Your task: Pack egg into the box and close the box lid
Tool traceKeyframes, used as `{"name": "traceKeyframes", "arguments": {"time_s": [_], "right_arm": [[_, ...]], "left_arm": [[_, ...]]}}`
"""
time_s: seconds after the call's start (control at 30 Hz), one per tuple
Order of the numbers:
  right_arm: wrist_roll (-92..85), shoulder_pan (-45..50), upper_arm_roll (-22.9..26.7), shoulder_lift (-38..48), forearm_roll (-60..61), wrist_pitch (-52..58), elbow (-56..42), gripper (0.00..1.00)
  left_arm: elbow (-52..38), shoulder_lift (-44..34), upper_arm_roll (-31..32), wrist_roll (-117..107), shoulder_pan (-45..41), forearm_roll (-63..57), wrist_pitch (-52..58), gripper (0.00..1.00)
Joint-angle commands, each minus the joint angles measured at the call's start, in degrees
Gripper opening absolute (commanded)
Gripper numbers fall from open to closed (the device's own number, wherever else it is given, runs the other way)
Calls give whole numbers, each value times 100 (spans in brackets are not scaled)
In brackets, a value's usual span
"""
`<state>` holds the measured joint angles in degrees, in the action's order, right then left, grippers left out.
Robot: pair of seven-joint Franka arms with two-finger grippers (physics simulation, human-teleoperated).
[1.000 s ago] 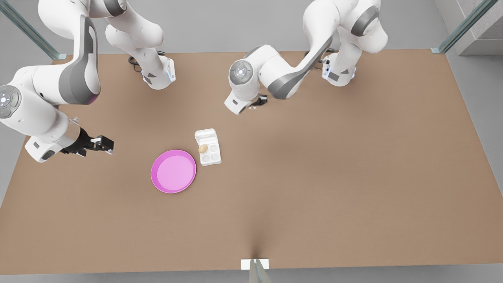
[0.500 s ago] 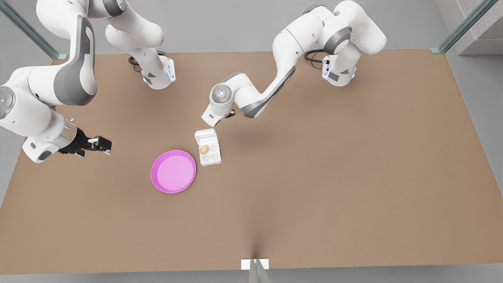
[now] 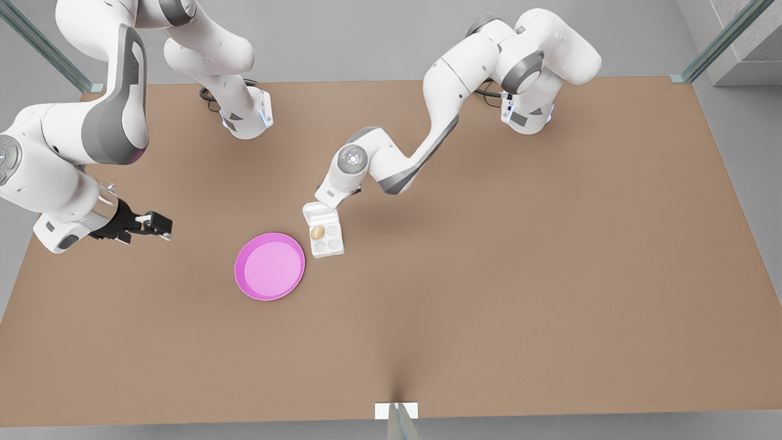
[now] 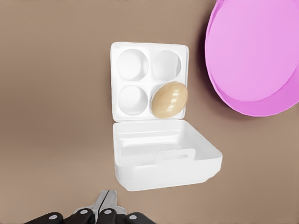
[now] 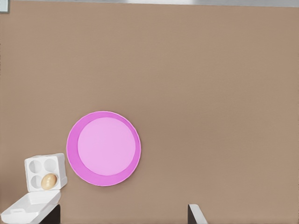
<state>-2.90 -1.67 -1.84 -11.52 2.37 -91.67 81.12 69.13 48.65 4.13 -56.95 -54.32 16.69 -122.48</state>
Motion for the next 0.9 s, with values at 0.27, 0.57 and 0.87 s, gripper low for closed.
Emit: {"name": "traceKeyframes", "arguments": {"time_s": [0.27,0.57,0.87], "right_arm": [[-9,-18,0,0,0,0,0,100],[-9,-70,-9,-26,9,-9,-9,100],[0,-307,9,9,-9,53,44,100]], "left_arm": [[-304,188,18,-9,149,229,-136,21],[-304,-1780,-141,1344,2707,-692,4021,100],[1006,-3828,-237,4869,3955,-1968,4347,100]]}}
